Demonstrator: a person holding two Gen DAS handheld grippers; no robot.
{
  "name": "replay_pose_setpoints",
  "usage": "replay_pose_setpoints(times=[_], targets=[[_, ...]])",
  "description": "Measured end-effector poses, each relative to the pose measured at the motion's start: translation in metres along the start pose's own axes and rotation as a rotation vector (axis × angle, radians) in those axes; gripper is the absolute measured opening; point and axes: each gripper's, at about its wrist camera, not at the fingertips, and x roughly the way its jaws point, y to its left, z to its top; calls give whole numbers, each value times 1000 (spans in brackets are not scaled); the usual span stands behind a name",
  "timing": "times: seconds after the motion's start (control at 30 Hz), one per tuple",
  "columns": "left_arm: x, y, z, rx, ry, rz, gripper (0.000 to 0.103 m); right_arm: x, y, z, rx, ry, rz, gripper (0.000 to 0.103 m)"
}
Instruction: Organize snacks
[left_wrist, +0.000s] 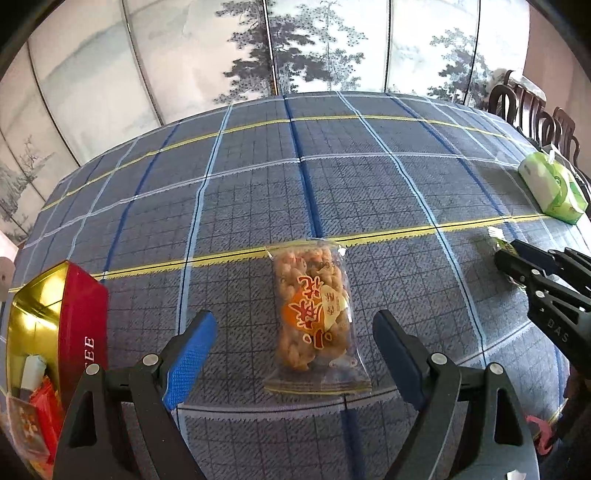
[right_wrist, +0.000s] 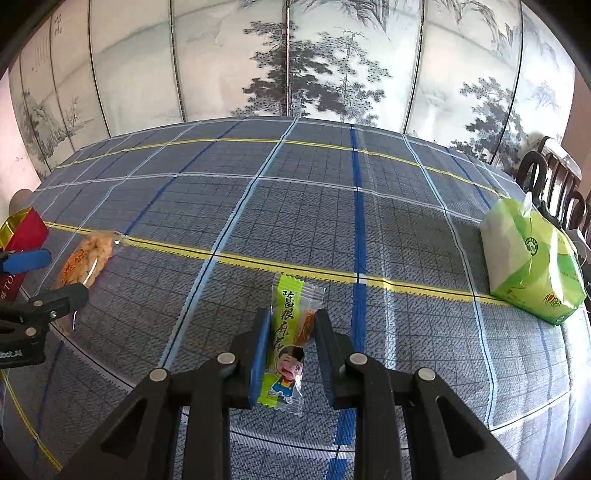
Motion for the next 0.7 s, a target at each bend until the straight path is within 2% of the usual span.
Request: replay_pose_setpoints(times=[0.2, 0.33, 0.4, 0.5, 0.7], targets=[[10, -2, 4, -20, 8, 4, 80, 0, 0, 0, 1, 0, 0, 24], [14, -2, 5, -30, 12, -19, 62, 0, 0, 0, 1, 0, 0, 24], [14, -1, 4, -38, 12, -31, 58, 0, 0, 0, 1, 0, -1, 24], [12, 0, 3, -39, 4, -65, 37, 0, -1, 0, 1, 0, -1, 24], [9, -2, 0, -18, -4, -52, 35, 0, -1, 0, 2, 0, 0, 24]])
